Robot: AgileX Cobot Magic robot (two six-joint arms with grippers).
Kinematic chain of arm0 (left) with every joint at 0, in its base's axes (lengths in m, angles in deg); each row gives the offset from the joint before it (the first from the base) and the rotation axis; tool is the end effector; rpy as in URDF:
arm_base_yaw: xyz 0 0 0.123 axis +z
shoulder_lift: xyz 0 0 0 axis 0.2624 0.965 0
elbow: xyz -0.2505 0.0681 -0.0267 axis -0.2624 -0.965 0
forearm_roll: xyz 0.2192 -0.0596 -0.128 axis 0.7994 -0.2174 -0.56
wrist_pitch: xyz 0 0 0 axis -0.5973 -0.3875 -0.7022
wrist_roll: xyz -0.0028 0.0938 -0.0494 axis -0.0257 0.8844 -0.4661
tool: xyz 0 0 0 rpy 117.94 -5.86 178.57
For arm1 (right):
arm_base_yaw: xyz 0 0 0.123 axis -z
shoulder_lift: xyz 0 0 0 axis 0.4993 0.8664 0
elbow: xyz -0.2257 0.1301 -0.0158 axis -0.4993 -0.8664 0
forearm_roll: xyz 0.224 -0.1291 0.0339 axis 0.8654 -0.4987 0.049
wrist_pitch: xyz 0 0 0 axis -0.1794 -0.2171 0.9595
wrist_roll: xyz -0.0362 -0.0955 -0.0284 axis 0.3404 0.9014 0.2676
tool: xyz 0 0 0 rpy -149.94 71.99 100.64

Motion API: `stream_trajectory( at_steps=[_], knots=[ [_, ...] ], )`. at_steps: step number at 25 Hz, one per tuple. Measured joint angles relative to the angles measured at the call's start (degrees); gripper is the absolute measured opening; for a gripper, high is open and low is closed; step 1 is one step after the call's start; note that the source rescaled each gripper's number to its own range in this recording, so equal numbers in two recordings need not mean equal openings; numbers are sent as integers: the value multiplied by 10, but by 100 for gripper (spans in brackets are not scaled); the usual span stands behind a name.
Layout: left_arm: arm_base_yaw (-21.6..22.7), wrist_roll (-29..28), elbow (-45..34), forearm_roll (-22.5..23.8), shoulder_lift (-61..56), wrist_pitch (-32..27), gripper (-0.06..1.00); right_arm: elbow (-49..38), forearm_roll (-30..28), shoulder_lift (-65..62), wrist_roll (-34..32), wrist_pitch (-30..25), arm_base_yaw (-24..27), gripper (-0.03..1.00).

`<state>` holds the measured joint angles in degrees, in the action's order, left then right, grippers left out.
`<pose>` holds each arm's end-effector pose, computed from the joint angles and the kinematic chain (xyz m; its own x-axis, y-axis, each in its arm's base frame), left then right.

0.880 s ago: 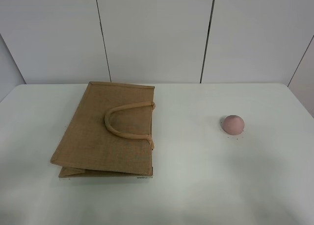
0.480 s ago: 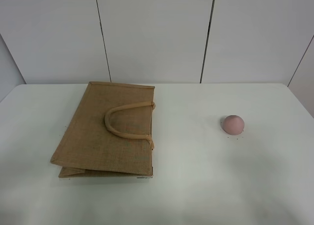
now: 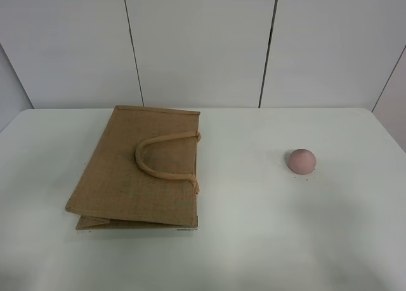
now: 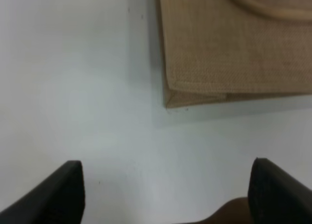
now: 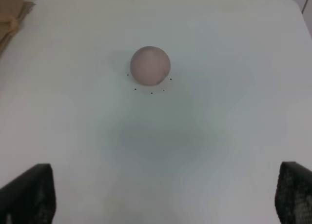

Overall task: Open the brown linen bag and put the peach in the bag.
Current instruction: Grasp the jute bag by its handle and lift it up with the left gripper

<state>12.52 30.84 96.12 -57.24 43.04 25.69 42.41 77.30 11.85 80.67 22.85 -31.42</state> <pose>0.1089 -0.0040 0.3136 -0.6750 0.0376 -0.7369 0.0429 0.9990 0.0117 0.0425 0.0066 0.2758 -0.4267 -0.0700 -0.9017 -0.0972 0.9948 -0.0312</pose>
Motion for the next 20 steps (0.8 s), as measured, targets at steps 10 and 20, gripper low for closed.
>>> stream_trajectory(
  at_steps=[10, 20],
  knots=[
    [0, 0, 201, 0, 413, 69, 92, 0, 0, 0, 0, 0, 0, 100],
    [-3, -20, 405, -36, 723, 83, 92, 0, 0, 0, 0, 0, 0, 100]
  ],
)
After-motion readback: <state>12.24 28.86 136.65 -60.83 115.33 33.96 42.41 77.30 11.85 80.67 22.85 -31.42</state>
